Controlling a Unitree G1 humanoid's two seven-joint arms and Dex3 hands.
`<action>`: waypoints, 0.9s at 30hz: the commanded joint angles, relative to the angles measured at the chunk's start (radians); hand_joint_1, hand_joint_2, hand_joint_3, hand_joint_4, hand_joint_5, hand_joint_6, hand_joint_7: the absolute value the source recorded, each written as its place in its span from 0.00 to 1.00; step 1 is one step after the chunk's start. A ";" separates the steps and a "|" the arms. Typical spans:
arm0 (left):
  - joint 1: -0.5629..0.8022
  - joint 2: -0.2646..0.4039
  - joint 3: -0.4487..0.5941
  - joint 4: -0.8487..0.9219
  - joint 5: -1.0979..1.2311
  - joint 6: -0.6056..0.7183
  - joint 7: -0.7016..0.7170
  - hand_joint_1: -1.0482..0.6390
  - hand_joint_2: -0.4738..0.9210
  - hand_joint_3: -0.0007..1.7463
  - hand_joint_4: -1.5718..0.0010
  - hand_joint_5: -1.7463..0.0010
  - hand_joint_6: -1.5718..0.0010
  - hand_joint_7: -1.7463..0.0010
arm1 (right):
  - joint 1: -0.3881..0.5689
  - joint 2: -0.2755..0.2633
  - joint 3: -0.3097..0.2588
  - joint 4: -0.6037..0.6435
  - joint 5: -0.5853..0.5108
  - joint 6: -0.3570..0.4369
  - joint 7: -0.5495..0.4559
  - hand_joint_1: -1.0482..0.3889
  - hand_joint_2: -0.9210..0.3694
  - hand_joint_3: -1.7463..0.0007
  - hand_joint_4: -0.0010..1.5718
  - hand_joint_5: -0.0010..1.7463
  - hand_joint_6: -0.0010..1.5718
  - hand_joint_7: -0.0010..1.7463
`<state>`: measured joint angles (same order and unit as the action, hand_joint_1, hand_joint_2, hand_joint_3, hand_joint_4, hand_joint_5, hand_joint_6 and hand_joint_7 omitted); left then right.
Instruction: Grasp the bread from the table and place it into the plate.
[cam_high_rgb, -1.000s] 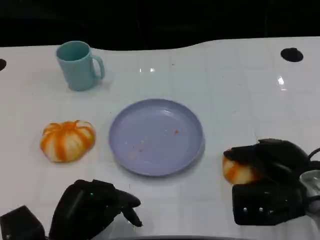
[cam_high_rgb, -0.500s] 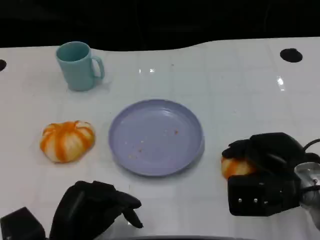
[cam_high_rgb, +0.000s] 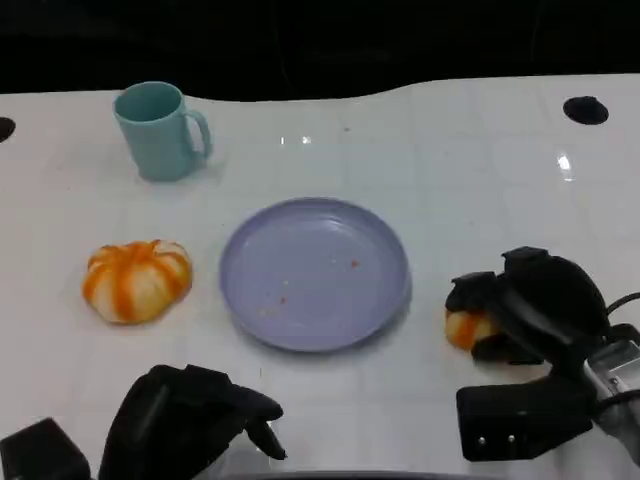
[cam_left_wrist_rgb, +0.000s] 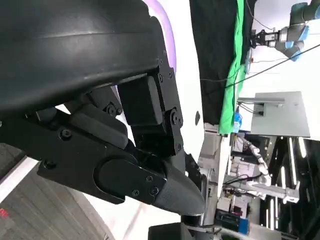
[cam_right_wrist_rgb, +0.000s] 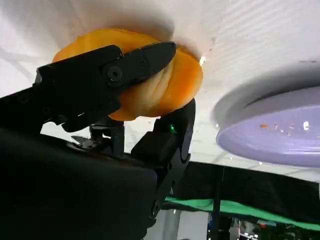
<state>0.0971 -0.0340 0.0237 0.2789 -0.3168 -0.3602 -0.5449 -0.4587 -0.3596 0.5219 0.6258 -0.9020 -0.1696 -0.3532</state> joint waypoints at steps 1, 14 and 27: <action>0.009 0.011 0.002 -0.018 0.002 0.010 0.010 0.04 1.00 0.00 0.26 0.41 0.01 0.99 | -0.043 -0.002 -0.025 0.015 0.017 -0.025 -0.077 0.56 0.00 0.90 0.58 1.00 0.63 0.50; 0.009 0.012 0.000 -0.014 0.001 0.009 0.006 0.05 1.00 0.01 0.26 0.41 0.02 0.99 | -0.043 0.010 -0.087 -0.112 0.101 -0.094 -0.083 0.60 0.42 0.37 0.60 1.00 0.54 0.83; 0.008 0.009 -0.003 -0.010 0.001 0.006 0.008 0.04 1.00 0.01 0.27 0.41 0.02 0.99 | -0.133 0.118 -0.088 -0.111 0.165 -0.176 -0.028 0.60 0.50 0.22 0.65 1.00 0.50 0.97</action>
<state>0.0986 -0.0339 0.0175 0.2757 -0.3191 -0.3531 -0.5436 -0.5476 -0.2636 0.4342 0.4976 -0.7504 -0.3294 -0.3914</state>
